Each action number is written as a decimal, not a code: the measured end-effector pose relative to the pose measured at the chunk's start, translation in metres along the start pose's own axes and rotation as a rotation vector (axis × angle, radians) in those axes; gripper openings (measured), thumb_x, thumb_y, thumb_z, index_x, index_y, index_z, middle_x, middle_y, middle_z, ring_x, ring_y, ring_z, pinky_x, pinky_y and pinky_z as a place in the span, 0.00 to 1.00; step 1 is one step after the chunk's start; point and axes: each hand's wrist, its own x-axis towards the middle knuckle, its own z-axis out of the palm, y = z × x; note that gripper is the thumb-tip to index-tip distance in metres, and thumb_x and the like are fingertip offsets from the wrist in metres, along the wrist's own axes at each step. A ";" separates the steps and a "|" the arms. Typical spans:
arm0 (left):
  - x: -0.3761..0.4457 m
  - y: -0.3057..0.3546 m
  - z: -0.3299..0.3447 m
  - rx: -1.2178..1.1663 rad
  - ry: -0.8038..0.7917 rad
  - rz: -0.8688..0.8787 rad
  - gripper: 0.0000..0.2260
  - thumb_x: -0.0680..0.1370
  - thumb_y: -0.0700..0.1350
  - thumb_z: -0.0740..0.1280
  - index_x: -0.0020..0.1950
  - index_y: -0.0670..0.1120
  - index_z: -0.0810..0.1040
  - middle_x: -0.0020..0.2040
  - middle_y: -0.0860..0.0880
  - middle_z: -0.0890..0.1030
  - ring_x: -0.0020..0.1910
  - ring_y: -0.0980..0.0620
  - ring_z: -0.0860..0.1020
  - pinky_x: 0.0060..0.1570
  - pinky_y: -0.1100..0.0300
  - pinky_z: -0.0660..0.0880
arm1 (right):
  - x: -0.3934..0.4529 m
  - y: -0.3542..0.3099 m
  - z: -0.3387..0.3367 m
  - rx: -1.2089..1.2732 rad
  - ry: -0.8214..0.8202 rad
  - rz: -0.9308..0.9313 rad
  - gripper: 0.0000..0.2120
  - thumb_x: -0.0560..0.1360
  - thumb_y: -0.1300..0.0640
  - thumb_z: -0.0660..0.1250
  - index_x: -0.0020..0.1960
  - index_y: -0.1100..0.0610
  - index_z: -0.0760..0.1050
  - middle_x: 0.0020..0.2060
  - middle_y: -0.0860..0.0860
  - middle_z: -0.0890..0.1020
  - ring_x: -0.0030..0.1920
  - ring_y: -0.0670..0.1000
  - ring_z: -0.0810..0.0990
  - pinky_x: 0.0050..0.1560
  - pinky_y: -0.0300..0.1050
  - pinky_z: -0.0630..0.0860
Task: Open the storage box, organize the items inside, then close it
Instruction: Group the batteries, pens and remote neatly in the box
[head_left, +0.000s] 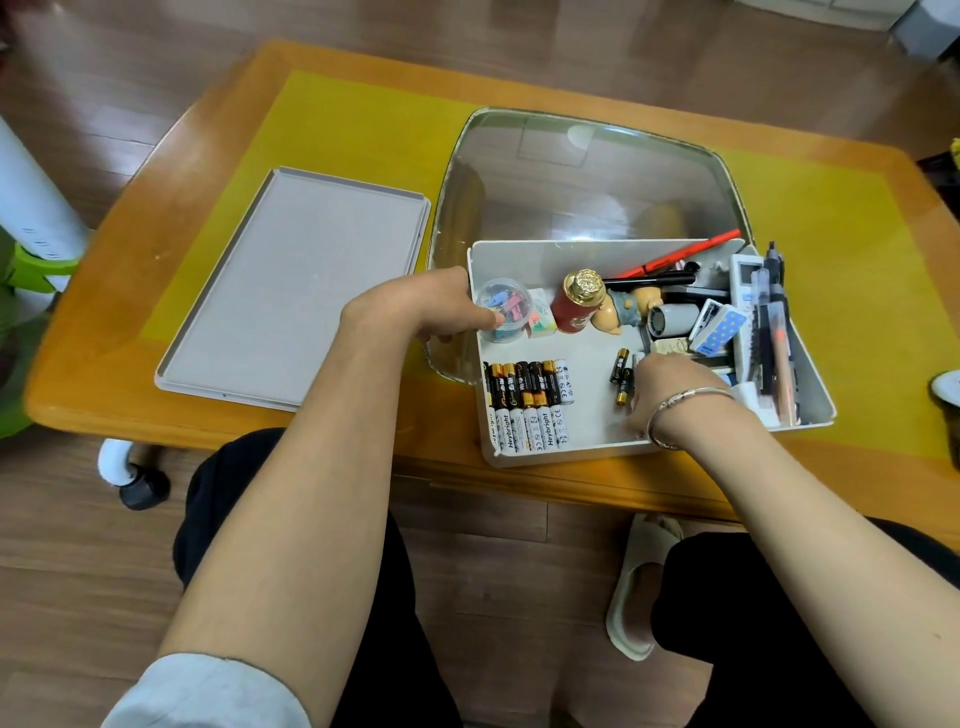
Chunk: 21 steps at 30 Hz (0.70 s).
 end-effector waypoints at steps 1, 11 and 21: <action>0.000 0.000 0.000 0.001 -0.001 0.002 0.15 0.75 0.59 0.67 0.53 0.57 0.64 0.42 0.57 0.73 0.43 0.52 0.78 0.35 0.60 0.76 | 0.001 -0.003 0.001 -0.009 -0.001 0.011 0.11 0.70 0.62 0.64 0.53 0.61 0.74 0.50 0.58 0.79 0.48 0.59 0.79 0.42 0.46 0.73; -0.003 0.002 -0.001 0.003 -0.012 0.003 0.16 0.75 0.58 0.67 0.59 0.55 0.68 0.43 0.54 0.75 0.45 0.51 0.79 0.36 0.59 0.76 | -0.002 -0.002 0.001 0.070 0.050 0.003 0.14 0.72 0.61 0.63 0.58 0.62 0.69 0.54 0.60 0.77 0.55 0.61 0.77 0.44 0.47 0.71; -0.003 0.002 -0.001 0.005 0.004 0.003 0.15 0.75 0.58 0.67 0.52 0.56 0.64 0.42 0.57 0.74 0.42 0.53 0.78 0.33 0.61 0.75 | -0.009 -0.017 -0.004 0.416 -0.122 -0.141 0.06 0.69 0.58 0.71 0.40 0.54 0.73 0.39 0.53 0.81 0.44 0.55 0.81 0.46 0.44 0.77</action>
